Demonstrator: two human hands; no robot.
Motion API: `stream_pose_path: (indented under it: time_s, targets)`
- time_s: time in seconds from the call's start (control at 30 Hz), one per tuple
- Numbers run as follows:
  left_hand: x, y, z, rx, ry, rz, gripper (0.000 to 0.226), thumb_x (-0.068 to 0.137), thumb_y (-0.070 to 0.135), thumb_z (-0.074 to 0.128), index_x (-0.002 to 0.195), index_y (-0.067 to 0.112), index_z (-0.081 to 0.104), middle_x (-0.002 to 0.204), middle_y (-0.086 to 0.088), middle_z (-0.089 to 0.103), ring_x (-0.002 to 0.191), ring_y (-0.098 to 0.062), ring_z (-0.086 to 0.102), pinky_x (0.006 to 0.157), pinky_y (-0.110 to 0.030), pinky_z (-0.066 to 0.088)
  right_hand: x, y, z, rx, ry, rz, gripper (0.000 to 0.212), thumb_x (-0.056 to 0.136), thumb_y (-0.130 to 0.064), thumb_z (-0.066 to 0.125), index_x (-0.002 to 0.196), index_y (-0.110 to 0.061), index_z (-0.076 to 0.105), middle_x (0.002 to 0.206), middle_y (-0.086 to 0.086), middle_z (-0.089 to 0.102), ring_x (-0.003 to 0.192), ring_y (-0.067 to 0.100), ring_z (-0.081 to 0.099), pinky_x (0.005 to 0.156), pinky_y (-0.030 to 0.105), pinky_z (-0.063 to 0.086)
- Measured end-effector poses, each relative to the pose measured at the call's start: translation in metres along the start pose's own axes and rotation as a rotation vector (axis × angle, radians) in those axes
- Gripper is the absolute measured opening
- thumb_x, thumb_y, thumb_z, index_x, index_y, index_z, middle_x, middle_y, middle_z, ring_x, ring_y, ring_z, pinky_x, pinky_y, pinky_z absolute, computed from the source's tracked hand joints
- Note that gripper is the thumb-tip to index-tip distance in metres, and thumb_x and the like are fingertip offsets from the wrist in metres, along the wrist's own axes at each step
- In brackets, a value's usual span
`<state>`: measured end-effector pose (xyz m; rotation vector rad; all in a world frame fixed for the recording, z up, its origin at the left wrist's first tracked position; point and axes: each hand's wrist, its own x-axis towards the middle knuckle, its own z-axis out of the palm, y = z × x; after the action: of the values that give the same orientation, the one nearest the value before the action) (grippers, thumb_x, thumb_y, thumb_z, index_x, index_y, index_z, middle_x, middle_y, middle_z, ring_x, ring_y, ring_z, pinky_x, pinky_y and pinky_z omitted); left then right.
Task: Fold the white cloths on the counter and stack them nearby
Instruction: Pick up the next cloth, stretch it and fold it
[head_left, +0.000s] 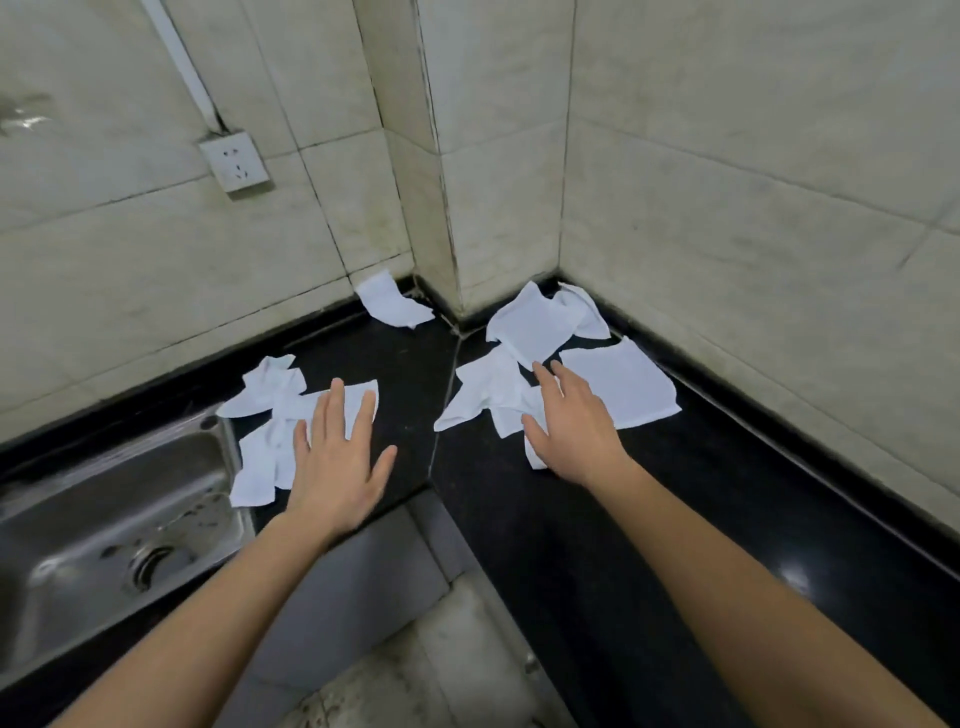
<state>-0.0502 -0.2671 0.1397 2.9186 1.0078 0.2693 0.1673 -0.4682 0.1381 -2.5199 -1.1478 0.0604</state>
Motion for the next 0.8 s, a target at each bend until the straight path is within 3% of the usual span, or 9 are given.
stream_pose_path:
  time_s: [0.4, 0.5, 0.6, 0.7, 0.8]
  targets:
    - [0.127, -0.055, 0.101, -0.011, -0.271, -0.102, 0.08, 0.096, 0.05, 0.045, 0.156, 0.02, 0.002, 0.163, -0.016, -0.012, 0.15, -0.034, -0.005, 0.117, -0.056, 0.011, 0.146, -0.012, 0.083, 0.036, -0.225, 0.028, 0.069, 0.099, -0.034, 0.052, 0.157, -0.017, 0.018, 0.161, 0.012, 0.024, 0.144, 0.031, 0.03, 0.113, 0.043, 0.036]
    - [0.162, -0.088, 0.136, 0.021, -0.371, -0.128, 0.082, 0.092, 0.047, 0.049, 0.156, 0.017, 0.007, 0.162, -0.018, 0.001, 0.146, -0.036, 0.013, 0.112, -0.052, 0.025, 0.181, -0.02, 0.109, 0.007, -0.266, 0.034, 0.069, 0.099, -0.031, 0.052, 0.157, -0.017, 0.018, 0.16, 0.011, 0.026, 0.144, 0.029, 0.031, 0.113, 0.042, 0.035]
    - [0.187, -0.122, 0.163, 0.072, -0.461, -0.193, 0.083, 0.085, 0.06, 0.051, 0.15, 0.015, 0.023, 0.15, -0.016, 0.028, 0.128, -0.033, 0.037, 0.099, -0.046, 0.036, 0.219, -0.036, 0.138, 0.014, -0.344, 0.049, 0.067, 0.099, -0.028, 0.051, 0.158, -0.018, 0.019, 0.159, 0.01, 0.027, 0.141, 0.029, 0.035, 0.109, 0.041, 0.04]
    - [0.19, -0.151, 0.183, 0.071, -0.475, -0.189, 0.08, 0.075, 0.073, 0.053, 0.125, 0.011, 0.05, 0.122, -0.014, 0.052, 0.106, -0.032, 0.05, 0.084, -0.045, 0.042, 0.265, -0.068, 0.178, -0.008, -0.404, -0.035, 0.063, 0.099, -0.025, 0.051, 0.157, -0.02, 0.025, 0.157, 0.01, 0.031, 0.137, 0.031, 0.04, 0.105, 0.041, 0.044]
    - [0.174, -0.183, 0.204, -0.002, -0.498, -0.123, 0.071, 0.069, 0.07, 0.062, 0.105, 0.009, 0.056, 0.1, -0.012, 0.057, 0.088, -0.031, 0.054, 0.072, -0.042, 0.045, 0.31, -0.12, 0.235, -0.031, -0.48, -0.135, 0.055, 0.101, -0.025, 0.048, 0.154, -0.024, 0.033, 0.157, 0.01, 0.03, 0.139, 0.033, 0.037, 0.106, 0.046, 0.044]
